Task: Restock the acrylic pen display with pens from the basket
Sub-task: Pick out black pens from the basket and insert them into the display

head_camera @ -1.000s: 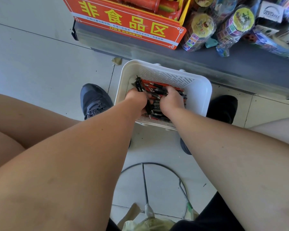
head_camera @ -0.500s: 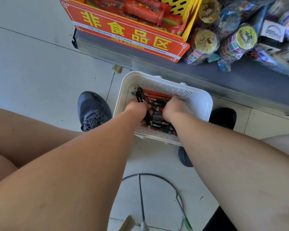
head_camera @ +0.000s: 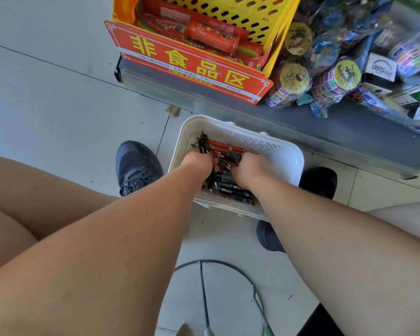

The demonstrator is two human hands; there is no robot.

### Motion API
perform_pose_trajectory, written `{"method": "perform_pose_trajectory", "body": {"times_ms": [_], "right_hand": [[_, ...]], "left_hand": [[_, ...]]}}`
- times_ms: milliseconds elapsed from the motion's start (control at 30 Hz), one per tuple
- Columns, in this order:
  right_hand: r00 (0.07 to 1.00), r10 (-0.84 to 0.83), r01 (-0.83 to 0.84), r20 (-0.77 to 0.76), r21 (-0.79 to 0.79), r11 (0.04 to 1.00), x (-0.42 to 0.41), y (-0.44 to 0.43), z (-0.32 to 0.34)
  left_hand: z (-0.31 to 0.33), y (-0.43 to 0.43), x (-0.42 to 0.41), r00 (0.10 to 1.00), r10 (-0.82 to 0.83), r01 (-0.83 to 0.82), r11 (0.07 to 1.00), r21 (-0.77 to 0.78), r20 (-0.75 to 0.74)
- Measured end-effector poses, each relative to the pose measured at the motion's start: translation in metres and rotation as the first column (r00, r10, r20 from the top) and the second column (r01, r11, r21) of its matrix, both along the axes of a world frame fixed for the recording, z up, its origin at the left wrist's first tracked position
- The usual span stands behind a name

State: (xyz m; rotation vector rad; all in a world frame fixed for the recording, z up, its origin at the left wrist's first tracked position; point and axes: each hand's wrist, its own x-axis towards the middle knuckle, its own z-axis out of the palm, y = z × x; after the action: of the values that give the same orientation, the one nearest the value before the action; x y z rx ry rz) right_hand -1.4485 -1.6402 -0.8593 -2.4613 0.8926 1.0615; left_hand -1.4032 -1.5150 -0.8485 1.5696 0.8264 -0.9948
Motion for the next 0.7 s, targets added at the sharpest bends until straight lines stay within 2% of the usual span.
{"method": "perform_pose_trajectory", "body": {"times_ms": [67,133,267,433,533,600,700], "right_hand": [[0.999,-0.024,0.021,0.041,0.064,0.998,-0.004,0.000,-0.001],[0.986,-0.129,0.110,0.104,0.172,0.979,-0.008,0.003,0.002],[0.914,-0.383,0.291,0.134,0.442,0.849,-0.012,0.010,0.016],[0.849,-0.478,0.286,0.224,0.567,0.772,-0.008,0.017,0.031],[0.816,-0.531,0.274,0.230,0.655,0.705,-0.010,0.018,0.035],[0.807,-0.535,0.258,0.251,0.665,0.701,-0.013,0.017,0.037],[0.791,-0.545,0.241,0.278,0.678,0.694,-0.016,0.012,0.040]], "left_hand": [[0.004,0.003,-0.003,0.999,0.009,-0.008,1.000,-0.022,0.039],[0.005,0.005,-0.006,0.998,-0.022,0.023,1.000,-0.011,0.056],[0.010,-0.003,-0.008,0.993,-0.114,0.114,0.993,0.010,0.017],[0.019,-0.001,-0.007,0.989,-0.146,0.145,0.989,0.015,0.039],[0.026,-0.002,-0.008,0.995,-0.095,0.096,0.995,-0.030,0.009],[0.023,-0.001,-0.007,1.000,0.014,-0.015,0.998,-0.060,-0.012],[0.030,-0.004,-0.009,0.994,0.104,-0.100,0.989,-0.114,0.036]]}}
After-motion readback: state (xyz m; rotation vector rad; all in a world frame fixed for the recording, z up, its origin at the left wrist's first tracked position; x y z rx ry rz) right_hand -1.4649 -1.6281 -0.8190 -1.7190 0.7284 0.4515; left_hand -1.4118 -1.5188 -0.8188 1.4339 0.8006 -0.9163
